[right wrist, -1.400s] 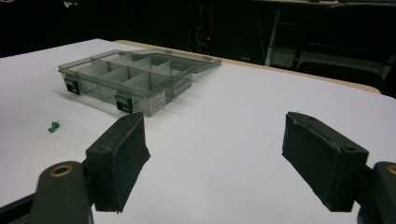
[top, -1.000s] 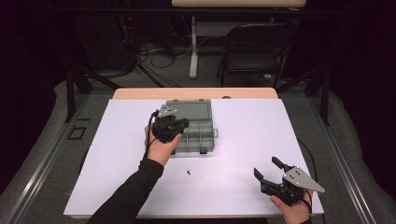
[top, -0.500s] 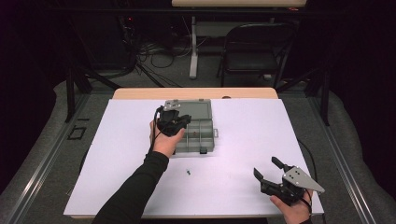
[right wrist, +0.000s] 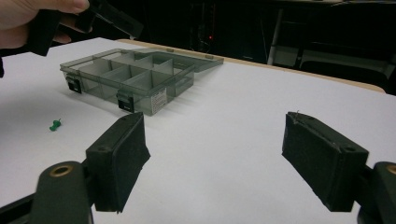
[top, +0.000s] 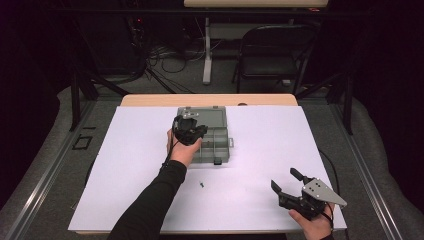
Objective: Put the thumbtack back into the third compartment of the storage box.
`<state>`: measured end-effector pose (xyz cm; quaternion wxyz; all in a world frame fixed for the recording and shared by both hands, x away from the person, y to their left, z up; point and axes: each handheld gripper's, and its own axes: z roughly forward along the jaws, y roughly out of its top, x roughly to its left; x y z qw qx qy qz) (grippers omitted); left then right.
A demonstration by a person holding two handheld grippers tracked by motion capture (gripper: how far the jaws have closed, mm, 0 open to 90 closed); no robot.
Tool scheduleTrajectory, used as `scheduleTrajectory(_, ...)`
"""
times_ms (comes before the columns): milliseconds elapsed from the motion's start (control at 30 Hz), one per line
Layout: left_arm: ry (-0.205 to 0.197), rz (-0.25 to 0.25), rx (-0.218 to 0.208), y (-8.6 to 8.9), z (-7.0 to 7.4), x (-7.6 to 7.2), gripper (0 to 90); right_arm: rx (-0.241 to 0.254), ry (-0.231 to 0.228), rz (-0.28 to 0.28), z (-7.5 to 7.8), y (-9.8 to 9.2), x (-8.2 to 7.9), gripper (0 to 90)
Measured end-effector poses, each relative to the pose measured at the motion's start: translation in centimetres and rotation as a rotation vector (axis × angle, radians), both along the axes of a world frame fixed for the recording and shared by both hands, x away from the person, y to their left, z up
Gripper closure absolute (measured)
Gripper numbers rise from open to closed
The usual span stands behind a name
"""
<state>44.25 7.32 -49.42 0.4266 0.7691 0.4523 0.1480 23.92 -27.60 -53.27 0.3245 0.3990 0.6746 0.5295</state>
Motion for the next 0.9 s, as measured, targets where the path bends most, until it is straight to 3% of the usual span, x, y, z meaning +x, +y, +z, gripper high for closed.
scheduleTrajectory(500,0.051,0.015,0.029,-0.5,-2.1,1.2,83.5,0.0,-0.001,0.002,0.0,0.0,0.0,21.0)
scheduleTrajectory(900,0.086,0.012,0.057,-0.6,-2.8,1.5,83.4,0.0,0.0,0.005,0.0,0.0,0.0,21.0)
